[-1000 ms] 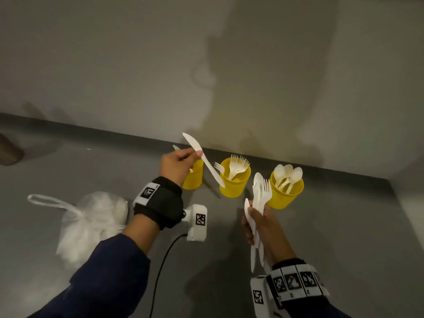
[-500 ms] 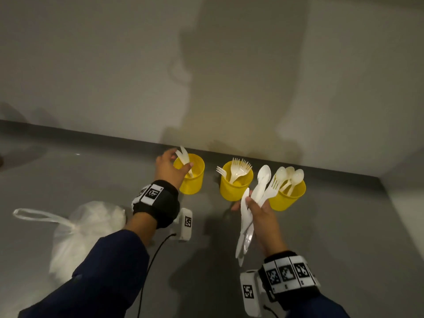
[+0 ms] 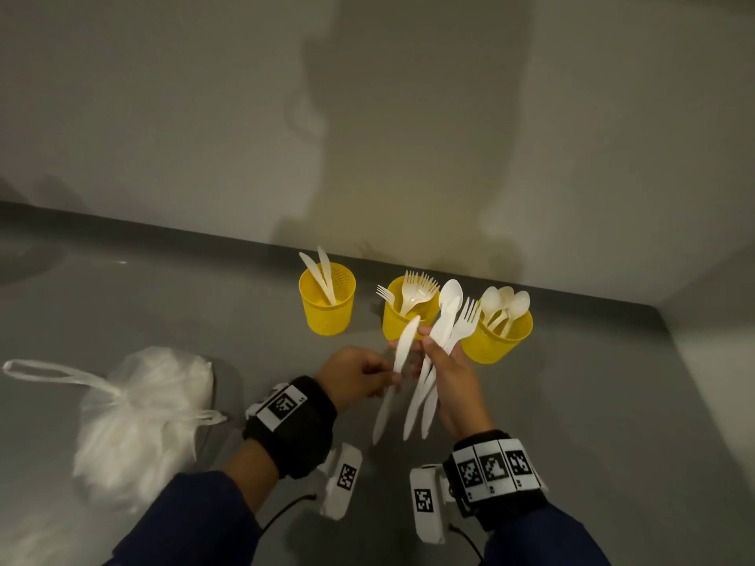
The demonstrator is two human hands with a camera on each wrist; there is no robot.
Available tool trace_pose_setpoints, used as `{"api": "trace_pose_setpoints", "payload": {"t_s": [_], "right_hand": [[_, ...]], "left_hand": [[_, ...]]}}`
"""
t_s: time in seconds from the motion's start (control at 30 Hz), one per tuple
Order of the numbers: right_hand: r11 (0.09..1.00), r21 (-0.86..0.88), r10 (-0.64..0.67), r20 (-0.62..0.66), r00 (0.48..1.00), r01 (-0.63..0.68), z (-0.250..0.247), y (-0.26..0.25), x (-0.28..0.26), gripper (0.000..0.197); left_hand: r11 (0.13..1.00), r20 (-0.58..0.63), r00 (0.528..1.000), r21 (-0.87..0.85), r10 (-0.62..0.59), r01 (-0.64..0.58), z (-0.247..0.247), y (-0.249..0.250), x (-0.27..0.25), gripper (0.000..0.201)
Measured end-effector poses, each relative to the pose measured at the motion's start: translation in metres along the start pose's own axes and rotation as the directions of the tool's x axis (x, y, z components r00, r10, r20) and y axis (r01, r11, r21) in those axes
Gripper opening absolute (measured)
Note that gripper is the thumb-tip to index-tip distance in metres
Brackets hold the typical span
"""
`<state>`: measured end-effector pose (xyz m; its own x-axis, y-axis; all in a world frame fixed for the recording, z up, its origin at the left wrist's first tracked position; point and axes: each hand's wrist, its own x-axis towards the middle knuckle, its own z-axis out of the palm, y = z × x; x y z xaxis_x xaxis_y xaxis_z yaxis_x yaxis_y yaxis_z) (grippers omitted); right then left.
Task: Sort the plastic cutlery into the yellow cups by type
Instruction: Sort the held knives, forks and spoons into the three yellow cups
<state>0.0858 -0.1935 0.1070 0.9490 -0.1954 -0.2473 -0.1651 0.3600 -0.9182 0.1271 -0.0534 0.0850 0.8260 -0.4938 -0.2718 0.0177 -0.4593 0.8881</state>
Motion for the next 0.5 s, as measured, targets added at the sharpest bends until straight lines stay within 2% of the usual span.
{"api": "trace_pose_setpoints", "payload": {"t_s": [0.07, 0.13, 0.2, 0.27, 0.37, 0.43, 0.5], "right_hand": [[0.999, -0.048, 0.016, -0.011, 1.0, -0.016, -0.005, 0.002, 0.002, 0.012], [0.992, -0.114, 0.05, 0.022, 0.999, -0.047, -0.008, 0.005, 0.001, 0.012], [0.979, -0.189, 0.085, 0.038, 0.996, -0.076, -0.01, 0.008, -0.001, 0.015], [0.973, -0.213, 0.105, 0.058, 0.993, -0.091, -0.011, 0.011, -0.003, 0.02], [0.975, -0.179, 0.148, 0.087, 0.985, -0.131, -0.011, 0.013, -0.003, 0.024], [0.975, -0.157, 0.174, 0.099, 0.98, -0.157, -0.01, 0.012, -0.004, 0.023], [0.973, -0.157, 0.183, 0.093, 0.979, -0.168, -0.01, 0.009, -0.004, 0.029]], "left_hand": [[0.998, -0.11, 0.993, -0.061, -0.04, 0.034, -0.019, -0.002, 0.001, 0.017], [0.986, -0.265, 0.96, -0.16, -0.086, 0.044, -0.044, -0.004, 0.008, 0.019], [0.98, -0.446, 0.891, -0.198, -0.09, 0.0, -0.071, -0.004, 0.017, 0.024], [0.98, -0.575, 0.814, -0.193, -0.077, -0.043, -0.091, 0.001, 0.027, 0.026], [0.979, -0.636, 0.766, -0.199, -0.09, -0.05, -0.108, 0.009, 0.041, 0.027], [0.982, -0.628, 0.768, -0.19, -0.123, 0.002, -0.112, 0.008, 0.049, 0.03], [0.981, -0.588, 0.791, -0.178, -0.171, 0.08, -0.111, 0.003, 0.056, 0.036]]}}
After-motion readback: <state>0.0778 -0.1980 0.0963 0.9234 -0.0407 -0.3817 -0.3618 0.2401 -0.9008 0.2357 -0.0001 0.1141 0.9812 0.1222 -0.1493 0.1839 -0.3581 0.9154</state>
